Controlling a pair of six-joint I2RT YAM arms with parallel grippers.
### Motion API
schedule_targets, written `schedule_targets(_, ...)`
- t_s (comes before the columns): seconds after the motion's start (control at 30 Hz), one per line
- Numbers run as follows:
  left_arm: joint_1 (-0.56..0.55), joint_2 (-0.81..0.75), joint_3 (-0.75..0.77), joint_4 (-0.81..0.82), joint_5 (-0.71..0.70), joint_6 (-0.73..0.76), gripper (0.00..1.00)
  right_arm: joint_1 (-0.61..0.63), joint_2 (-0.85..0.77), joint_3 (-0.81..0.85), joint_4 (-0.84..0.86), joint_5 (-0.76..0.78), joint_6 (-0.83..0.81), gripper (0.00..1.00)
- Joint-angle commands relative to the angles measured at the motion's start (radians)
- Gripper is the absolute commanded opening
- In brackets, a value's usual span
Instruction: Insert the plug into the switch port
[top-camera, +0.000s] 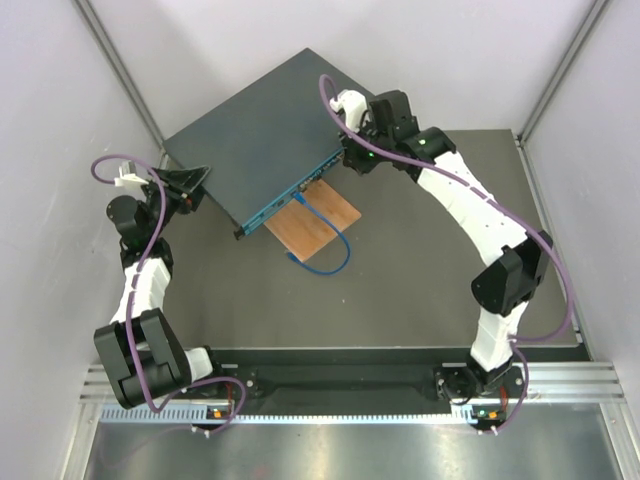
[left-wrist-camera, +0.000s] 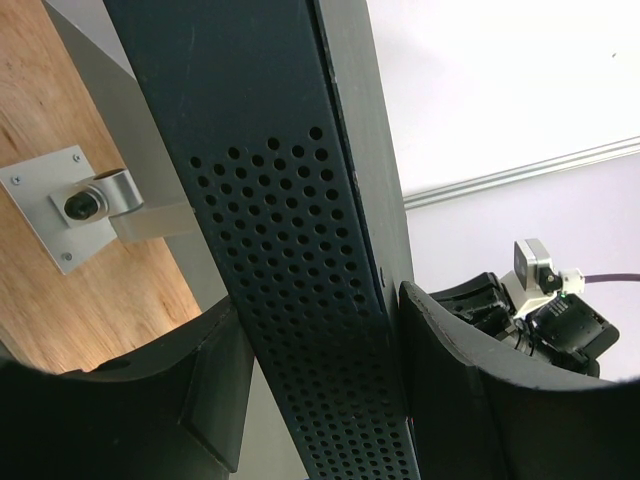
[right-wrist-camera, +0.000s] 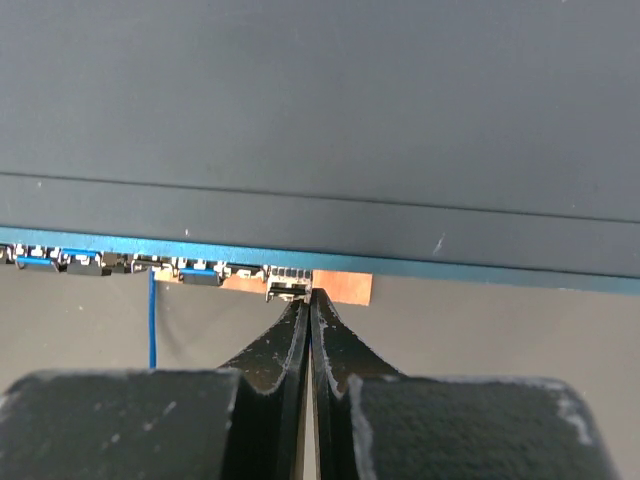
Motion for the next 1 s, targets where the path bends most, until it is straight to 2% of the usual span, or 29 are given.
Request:
schedule_targets(0.0,-0.085,0.016,0.008,0.005,0.076,0.157,0.0,0.029,0.016,0.085,0.053,-0.02,0.023,0.0)
schedule_targets(0.43,-0.085,0.018,0.0,-0.008,0.079,0.169,0.0,0.068,0.064,0.156,0.105,0.038,0.081,0.0)
schedule_targets(0.97,-0.089,0.042,0.008,-0.018,0.076,0.183,0.0,0.088,0.099,0.166,0.297,0.107,0.162,0.0)
